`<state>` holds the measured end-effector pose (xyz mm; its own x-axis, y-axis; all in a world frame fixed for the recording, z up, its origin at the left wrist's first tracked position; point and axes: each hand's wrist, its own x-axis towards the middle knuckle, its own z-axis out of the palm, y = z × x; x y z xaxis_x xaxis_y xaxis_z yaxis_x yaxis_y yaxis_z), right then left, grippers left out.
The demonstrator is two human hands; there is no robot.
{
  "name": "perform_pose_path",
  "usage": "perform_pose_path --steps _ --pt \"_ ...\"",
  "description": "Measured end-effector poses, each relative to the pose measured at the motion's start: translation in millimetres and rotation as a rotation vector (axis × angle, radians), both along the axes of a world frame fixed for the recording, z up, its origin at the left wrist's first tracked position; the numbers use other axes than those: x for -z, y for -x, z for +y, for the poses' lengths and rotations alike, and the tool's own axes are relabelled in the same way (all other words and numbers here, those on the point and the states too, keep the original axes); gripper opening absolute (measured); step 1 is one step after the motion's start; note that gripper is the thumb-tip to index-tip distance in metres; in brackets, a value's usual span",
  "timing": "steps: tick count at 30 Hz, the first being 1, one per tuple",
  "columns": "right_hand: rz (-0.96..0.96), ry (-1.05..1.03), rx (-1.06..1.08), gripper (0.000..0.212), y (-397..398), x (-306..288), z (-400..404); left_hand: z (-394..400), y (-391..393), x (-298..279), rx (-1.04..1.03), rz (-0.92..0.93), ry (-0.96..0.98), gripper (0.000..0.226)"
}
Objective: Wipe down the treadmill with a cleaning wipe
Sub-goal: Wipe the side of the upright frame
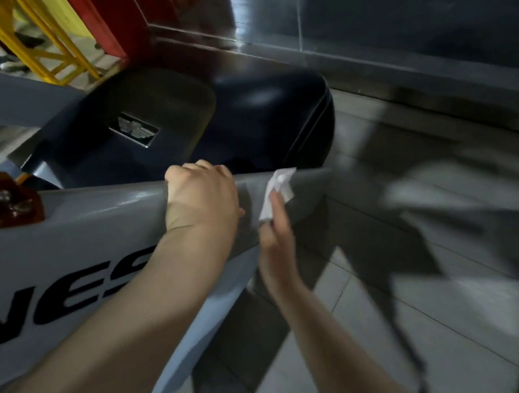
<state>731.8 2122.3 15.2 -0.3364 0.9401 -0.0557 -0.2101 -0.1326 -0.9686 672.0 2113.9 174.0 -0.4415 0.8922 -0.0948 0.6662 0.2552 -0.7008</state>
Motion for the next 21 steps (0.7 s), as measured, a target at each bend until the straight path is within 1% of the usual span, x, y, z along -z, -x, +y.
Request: perform_pose_path --steps 2,4,6,10,12,14,16,19,21 --pt "0.062 -0.081 -0.05 0.055 -2.0 -7.7 -37.6 -1.8 -1.4 -2.4 0.004 -0.004 0.025 0.066" --pt "0.027 -0.15 -0.053 0.052 -4.6 6.1 -35.3 -3.1 -1.5 -5.4 0.02 0.011 0.036 0.066" --pt "-0.05 -0.079 0.001 0.053 -1.8 23.6 -0.2 1.1 -0.9 -2.5 0.033 0.037 0.057 0.061" --pt "-0.033 0.142 0.101 0.051 3.1 51.5 76.7 37.3 -10.7 31.4 0.103 0.014 0.185 0.045" --pt "-0.08 0.161 0.084 0.056 0.4 67.2 109.0 64.5 -18.7 50.8 0.123 -0.04 0.242 0.04" --pt "-0.088 0.136 0.028 0.063 -5.6 84.9 135.7 88.6 -23.0 68.9 0.078 -0.102 0.291 0.036" --pt "-0.124 0.095 -0.049 0.072 -10.5 107.1 161.3 107.1 -23.2 87.4 0.01 -0.157 0.273 0.039" --pt "-0.234 0.018 -0.098 0.086 -15.5 139.0 191.9 120.7 -23.2 109.1 -0.03 -0.174 0.202 0.048" --pt "-0.302 0.024 -0.06 0.083 -19.9 160.0 207.5 122.1 -23.5 114.1 -0.025 -0.161 0.168 0.054"
